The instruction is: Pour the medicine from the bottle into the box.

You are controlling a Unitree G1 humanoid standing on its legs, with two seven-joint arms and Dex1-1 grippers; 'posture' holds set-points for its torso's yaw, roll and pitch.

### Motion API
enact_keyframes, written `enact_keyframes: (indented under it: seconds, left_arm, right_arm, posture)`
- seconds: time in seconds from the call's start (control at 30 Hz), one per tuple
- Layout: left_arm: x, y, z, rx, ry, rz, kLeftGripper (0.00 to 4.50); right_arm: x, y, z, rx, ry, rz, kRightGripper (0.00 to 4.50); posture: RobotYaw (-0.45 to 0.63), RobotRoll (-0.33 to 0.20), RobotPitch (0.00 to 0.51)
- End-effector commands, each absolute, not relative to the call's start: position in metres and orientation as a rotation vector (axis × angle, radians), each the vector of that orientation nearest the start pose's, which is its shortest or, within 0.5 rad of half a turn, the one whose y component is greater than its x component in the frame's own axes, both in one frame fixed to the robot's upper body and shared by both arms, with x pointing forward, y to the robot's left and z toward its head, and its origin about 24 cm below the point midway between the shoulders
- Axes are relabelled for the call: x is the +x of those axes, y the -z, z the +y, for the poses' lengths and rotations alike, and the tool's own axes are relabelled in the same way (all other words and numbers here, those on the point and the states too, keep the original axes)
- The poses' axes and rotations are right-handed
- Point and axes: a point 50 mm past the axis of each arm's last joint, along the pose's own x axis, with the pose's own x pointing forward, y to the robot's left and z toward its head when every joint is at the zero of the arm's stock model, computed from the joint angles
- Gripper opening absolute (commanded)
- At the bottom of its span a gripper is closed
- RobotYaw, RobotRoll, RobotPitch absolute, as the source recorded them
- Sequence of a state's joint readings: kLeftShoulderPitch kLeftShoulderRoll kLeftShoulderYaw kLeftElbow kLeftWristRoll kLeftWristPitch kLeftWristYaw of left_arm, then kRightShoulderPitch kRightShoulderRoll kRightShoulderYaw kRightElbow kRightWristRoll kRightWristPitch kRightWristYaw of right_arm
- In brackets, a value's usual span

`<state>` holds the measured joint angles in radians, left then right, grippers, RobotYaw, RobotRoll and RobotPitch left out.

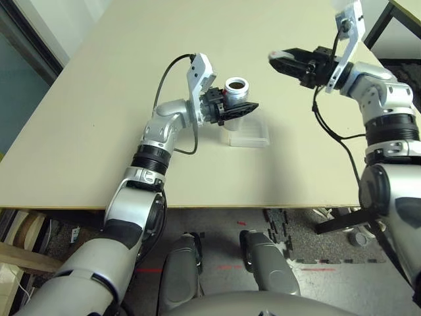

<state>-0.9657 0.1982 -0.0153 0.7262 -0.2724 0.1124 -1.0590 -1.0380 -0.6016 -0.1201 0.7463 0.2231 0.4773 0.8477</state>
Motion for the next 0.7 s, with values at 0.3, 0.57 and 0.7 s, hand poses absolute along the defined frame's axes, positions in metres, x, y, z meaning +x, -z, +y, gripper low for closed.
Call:
enact_keyframes:
  seconds: [0.3, 0.57, 0.7]
  left_arm:
    - [0.383, -0.184, 0.096, 0.057, 1.141, -0.133, 2.63]
    - [0.384, -0.184, 0.095, 0.059, 1.136, -0.136, 2.63]
    - [0.384, -0.184, 0.096, 0.062, 1.134, -0.136, 2.63]
  right_arm:
    - [0.372, -0.195, -0.270, -0.164, -0.429, 0.271, 2.59]
    - [0.374, -0.194, -0.268, -0.178, -0.428, 0.257, 2.59]
    - [0.375, -0.193, -0.267, -0.184, -0.436, 0.256, 2.59]
  posture:
    - [-0.31, 0.000, 0.140]
    - [-0.31, 0.000, 0.136]
    - [-0.30, 0.000, 0.134]
